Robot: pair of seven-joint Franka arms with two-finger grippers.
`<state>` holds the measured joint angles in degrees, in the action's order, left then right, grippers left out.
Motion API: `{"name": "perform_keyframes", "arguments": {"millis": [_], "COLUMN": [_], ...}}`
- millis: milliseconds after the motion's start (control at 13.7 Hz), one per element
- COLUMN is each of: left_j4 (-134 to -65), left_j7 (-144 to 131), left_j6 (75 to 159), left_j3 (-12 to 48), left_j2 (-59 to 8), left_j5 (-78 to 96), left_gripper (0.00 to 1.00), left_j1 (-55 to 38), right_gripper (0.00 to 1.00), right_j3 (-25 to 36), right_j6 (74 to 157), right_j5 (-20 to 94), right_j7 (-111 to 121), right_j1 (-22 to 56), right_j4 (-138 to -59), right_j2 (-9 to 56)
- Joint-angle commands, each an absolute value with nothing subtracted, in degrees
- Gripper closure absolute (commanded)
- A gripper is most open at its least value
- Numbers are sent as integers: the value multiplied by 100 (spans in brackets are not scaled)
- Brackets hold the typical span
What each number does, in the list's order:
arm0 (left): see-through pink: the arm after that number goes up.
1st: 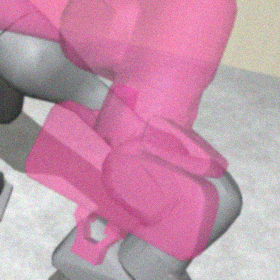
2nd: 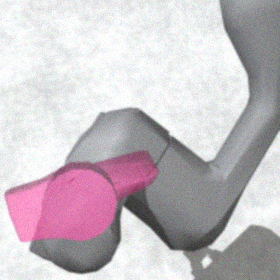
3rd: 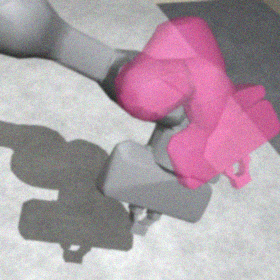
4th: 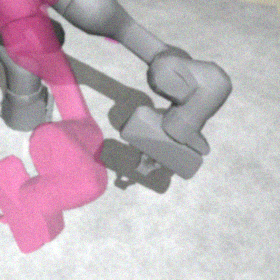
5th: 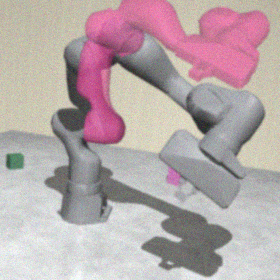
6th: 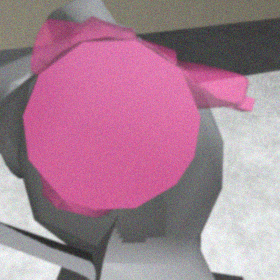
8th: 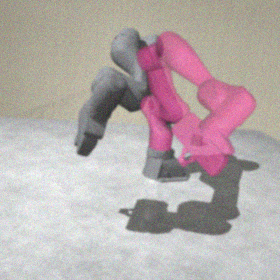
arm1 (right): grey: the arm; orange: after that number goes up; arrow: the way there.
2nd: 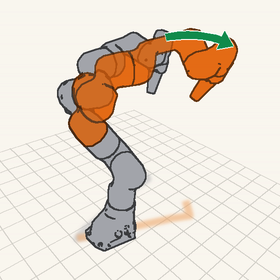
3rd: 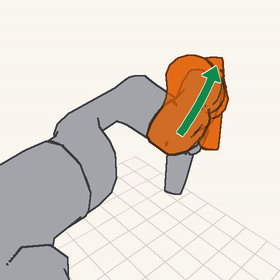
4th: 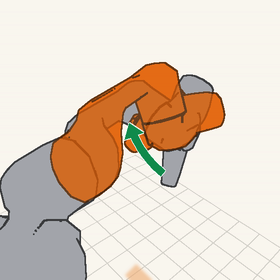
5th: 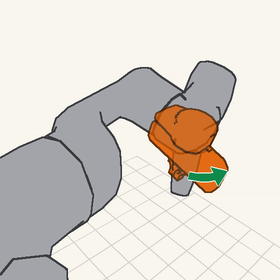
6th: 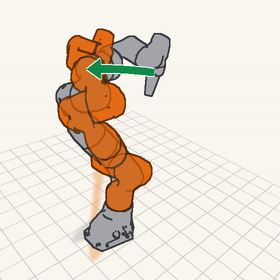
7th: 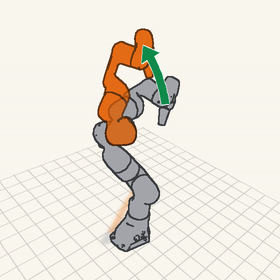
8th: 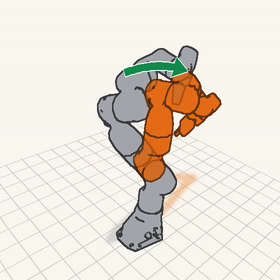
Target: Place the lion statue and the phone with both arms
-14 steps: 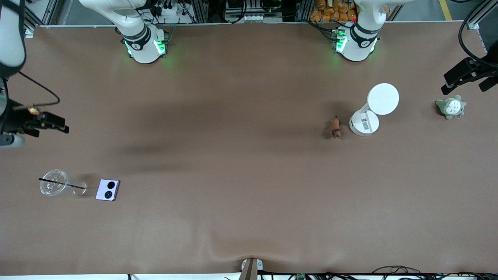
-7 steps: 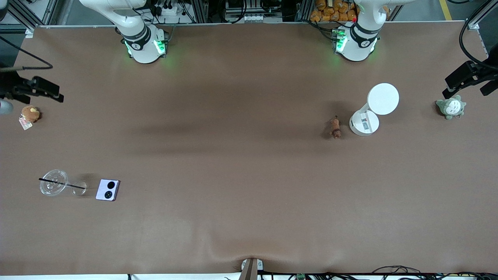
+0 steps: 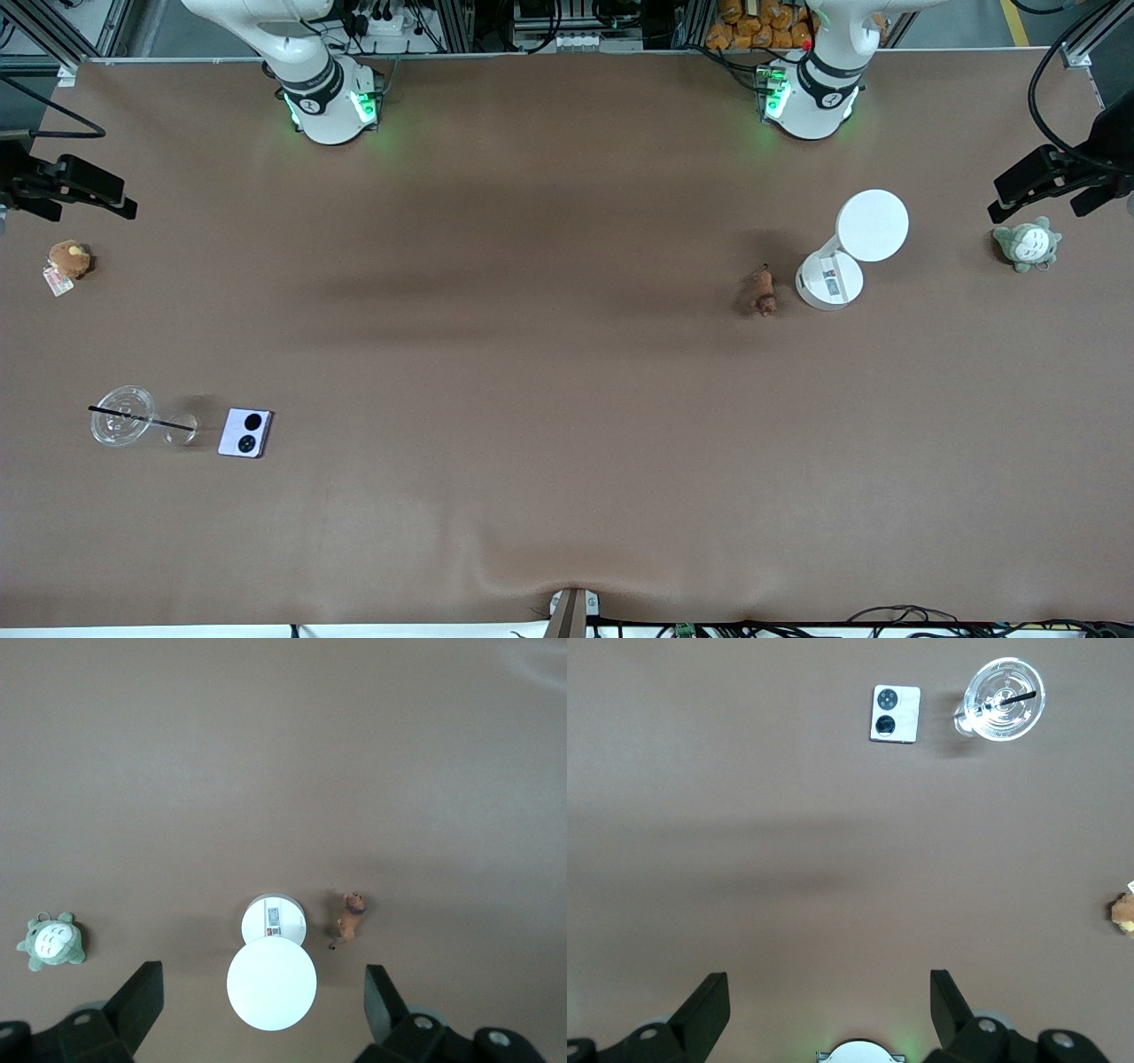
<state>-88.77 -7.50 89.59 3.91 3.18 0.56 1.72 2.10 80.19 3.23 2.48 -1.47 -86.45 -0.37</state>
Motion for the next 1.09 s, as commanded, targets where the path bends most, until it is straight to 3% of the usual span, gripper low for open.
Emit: {"name": "perform_keyframes", "arguments": {"millis": [0, 438, 1021], "left_j4": [-8859, -8877, -8877], "left_j7": [-817, -809, -817], "left_j6": [8877, 8886, 8877], "left_j3": [431, 448, 501], "left_j2": [334, 334, 334], "left_j5": [141, 114, 123], "left_gripper": [0, 0, 0], "left_j1": [229, 211, 184], "right_gripper": [0, 0, 0], "right_j3": [132, 141, 141], "right_j6": [8007, 8437, 8376], "right_j5": [361, 299, 79], "right_j7": [237, 255, 483], "right_j1": [-272, -299, -290], "right_j4": [-8666, -8859, -8859], "right_j2": [-149, -132, -132]}}
